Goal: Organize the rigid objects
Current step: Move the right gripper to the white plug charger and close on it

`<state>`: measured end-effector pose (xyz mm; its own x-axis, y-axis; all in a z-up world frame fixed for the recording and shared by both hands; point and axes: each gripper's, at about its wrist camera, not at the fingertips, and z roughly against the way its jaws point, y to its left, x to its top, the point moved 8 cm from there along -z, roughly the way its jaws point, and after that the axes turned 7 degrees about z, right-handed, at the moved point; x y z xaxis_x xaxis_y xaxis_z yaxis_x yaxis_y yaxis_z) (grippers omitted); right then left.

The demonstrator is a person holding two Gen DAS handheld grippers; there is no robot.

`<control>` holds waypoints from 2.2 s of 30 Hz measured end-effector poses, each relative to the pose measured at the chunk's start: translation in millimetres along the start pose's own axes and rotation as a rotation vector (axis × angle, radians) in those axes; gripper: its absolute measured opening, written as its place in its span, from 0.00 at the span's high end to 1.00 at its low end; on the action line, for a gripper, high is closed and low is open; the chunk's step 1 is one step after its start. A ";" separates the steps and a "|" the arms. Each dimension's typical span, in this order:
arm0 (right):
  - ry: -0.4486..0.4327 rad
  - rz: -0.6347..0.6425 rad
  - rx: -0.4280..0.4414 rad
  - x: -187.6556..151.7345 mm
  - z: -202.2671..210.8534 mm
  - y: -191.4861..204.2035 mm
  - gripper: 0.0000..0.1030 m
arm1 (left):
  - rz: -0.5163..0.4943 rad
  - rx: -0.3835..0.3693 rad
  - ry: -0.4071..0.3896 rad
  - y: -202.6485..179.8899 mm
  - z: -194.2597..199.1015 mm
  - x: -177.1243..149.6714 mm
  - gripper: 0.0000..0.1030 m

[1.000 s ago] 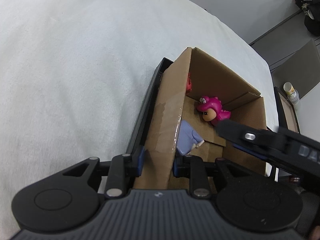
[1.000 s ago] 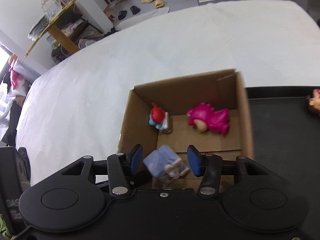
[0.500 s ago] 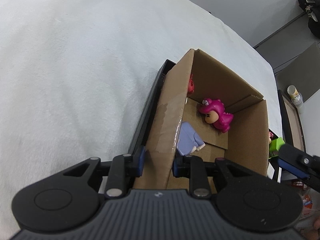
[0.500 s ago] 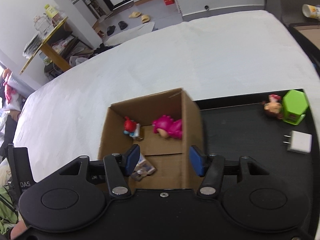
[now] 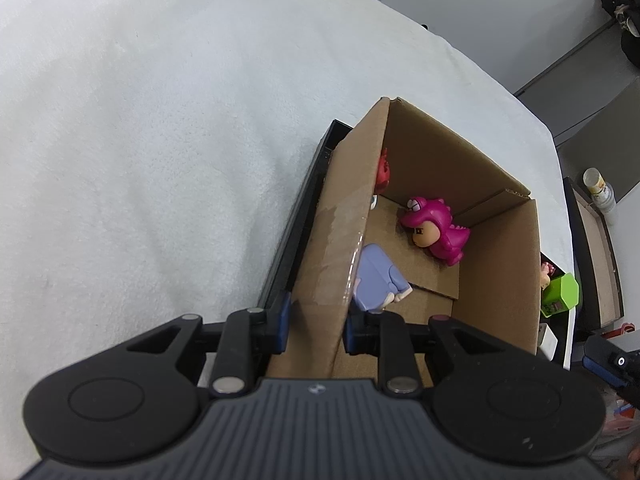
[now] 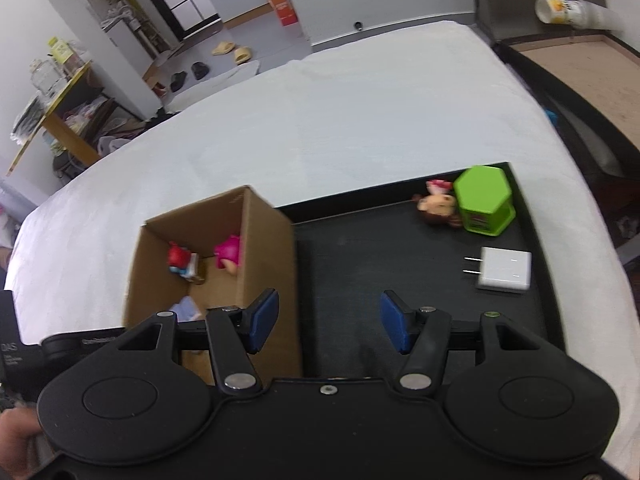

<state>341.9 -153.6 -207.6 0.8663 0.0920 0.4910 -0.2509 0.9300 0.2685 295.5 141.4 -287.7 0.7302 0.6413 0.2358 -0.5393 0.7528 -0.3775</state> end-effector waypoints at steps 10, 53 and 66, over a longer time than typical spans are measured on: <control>-0.008 -0.055 -0.082 -12.0 -2.2 -58.3 0.43 | -0.006 0.020 -0.004 -0.5 0.3 0.0 0.78; 0.066 -0.013 -0.327 -23.6 -76.1 -92.5 0.73 | -0.034 0.020 0.009 -0.7 -4.8 -2.9 0.78; 0.058 0.004 -0.238 -27.9 -67.3 -77.6 0.87 | -0.031 0.016 0.002 0.2 -3.1 -2.8 0.78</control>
<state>366.3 -204.5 -297.9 0.8905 0.1093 0.4416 -0.1512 0.9866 0.0609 294.6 139.3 -291.2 0.7477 0.6170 0.2455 -0.5229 0.7749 -0.3552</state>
